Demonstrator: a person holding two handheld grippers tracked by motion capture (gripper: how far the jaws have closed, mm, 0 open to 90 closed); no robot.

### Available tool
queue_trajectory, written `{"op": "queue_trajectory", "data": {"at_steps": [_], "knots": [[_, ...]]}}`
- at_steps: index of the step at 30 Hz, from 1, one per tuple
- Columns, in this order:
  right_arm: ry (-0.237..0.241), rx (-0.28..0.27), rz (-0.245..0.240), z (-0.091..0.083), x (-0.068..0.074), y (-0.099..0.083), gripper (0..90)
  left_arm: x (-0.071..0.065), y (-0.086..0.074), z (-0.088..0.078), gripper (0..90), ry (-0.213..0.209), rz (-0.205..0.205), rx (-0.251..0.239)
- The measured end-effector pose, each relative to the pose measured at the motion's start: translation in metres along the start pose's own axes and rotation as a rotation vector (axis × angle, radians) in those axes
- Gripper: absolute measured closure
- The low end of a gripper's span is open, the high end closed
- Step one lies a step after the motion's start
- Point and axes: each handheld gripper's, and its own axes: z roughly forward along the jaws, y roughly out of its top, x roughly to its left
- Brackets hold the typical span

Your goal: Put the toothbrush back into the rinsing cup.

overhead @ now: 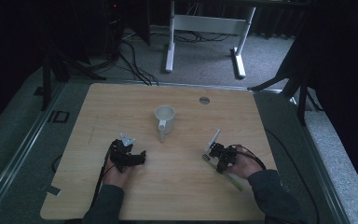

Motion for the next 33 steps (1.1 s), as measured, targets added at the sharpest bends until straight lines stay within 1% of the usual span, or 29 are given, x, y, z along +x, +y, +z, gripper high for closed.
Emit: {"op": "queue_trajectory", "data": {"at_steps": [4,7,9,11,12,15,18,21,25,29,33], "knots": [[-0.011,0.018,-0.009,0.0,0.001,0.002,78.9,0.0,0.0,0.0,14.6,0.0,0.0,0.0],[-0.014,0.033,-0.024,0.0,0.001,0.004,79.5,0.0,0.0,0.0,14.6,0.0,0.0,0.0],[-0.013,0.041,-0.025,0.0,0.002,0.005,80.0,0.0,0.0,0.0,14.6,0.0,0.0,0.0],[-0.012,0.045,-0.026,0.0,0.002,0.005,80.4,0.0,0.0,0.0,14.6,0.0,-0.001,0.0],[-0.016,0.047,-0.037,0.0,0.002,0.005,80.6,0.0,0.0,0.0,14.6,0.0,-0.001,-0.001],[-0.017,0.048,-0.046,0.0,0.002,0.006,81.0,0.0,0.0,0.0,14.6,0.0,-0.001,-0.001],[-0.007,0.042,-0.044,0.0,0.001,0.004,81.2,0.0,0.0,0.0,14.6,0.0,-0.001,-0.001],[0.001,0.026,-0.029,-0.002,0.0,0.001,81.2,0.0,0.0,0.0,14.6,0.0,-0.001,-0.001],[0.013,-0.002,-0.026,-0.008,-0.001,-0.002,81.3,0.0,0.0,0.0,14.6,0.0,-0.001,-0.001],[0.01,-0.018,-0.027,-0.015,-0.003,-0.003,81.4,0.0,0.0,0.0,14.6,0.0,-0.001,-0.001],[0.018,-0.04,-0.025,-0.02,-0.003,-0.003,81.3,0.0,0.0,0.0,14.6,0.0,-0.001,-0.001]]}}
